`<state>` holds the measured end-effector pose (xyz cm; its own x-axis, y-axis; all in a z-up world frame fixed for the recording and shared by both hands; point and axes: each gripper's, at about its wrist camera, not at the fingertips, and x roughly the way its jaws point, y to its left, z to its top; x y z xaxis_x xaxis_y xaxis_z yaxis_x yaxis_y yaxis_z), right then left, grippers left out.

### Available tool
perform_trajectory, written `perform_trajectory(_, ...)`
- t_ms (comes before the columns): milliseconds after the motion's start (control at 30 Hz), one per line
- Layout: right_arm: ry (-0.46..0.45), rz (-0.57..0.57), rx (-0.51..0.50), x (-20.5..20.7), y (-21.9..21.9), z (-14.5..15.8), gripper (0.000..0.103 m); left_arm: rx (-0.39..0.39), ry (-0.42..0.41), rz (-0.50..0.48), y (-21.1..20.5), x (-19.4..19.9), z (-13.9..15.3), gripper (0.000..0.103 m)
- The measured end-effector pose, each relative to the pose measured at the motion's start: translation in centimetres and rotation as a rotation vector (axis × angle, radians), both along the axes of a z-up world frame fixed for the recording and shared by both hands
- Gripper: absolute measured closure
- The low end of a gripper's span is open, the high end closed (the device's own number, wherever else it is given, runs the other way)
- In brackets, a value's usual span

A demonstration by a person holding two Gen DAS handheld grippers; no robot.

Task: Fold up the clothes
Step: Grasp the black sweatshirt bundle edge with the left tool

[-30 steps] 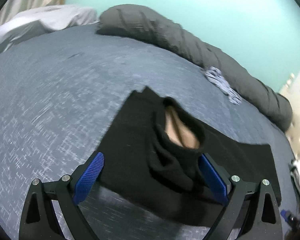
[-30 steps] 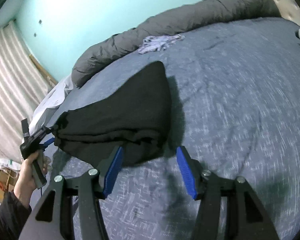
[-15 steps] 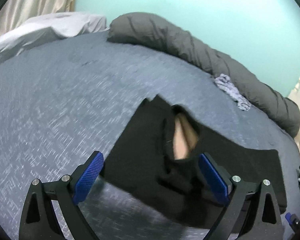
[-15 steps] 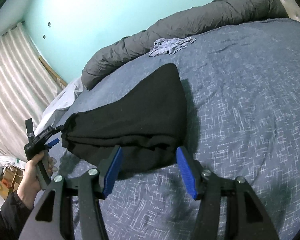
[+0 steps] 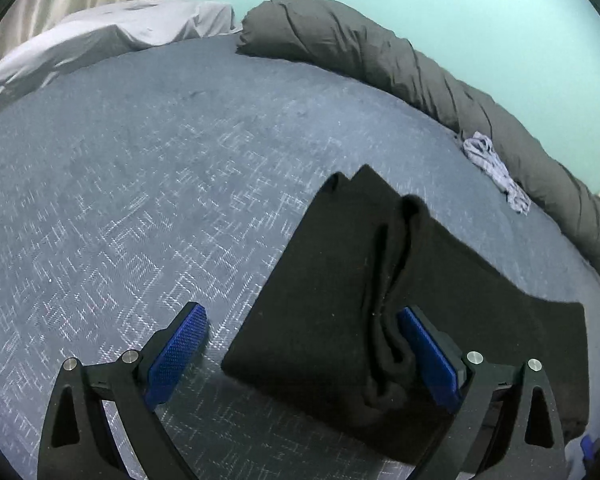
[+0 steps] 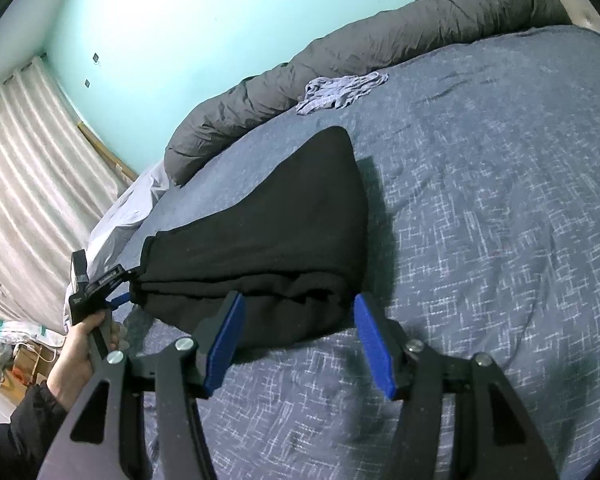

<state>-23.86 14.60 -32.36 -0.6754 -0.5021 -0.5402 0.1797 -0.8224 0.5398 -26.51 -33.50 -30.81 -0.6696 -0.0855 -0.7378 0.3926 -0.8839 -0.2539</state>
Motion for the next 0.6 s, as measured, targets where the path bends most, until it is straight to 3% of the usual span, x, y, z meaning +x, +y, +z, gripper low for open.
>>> perform_trajectory(233, 0.007, -0.015, 0.010, 0.2, 0.1, 0.1, 0.045, -0.089, 0.074, -0.054, 2.4, 0.2, 3.2, 0.004)
perform_trajectory(367, 0.003, -0.020, 0.008, 0.2, 0.3, 0.1, 0.045, -0.133, 0.014, -0.073, 2.6, -0.5, 1.3, 0.004)
perform_trajectory(467, 0.002, -0.022, 0.005, 0.2, 0.4, 0.1, 0.045, -0.069, -0.041, -0.070, 1.3, -0.6, -1.1, 0.003)
perform_trajectory(600, -0.002, -0.023, -0.004, 0.1, 0.4, -0.1, 0.045, 0.020, -0.008, -0.054, 0.5, 0.5, -0.4, 0.003)
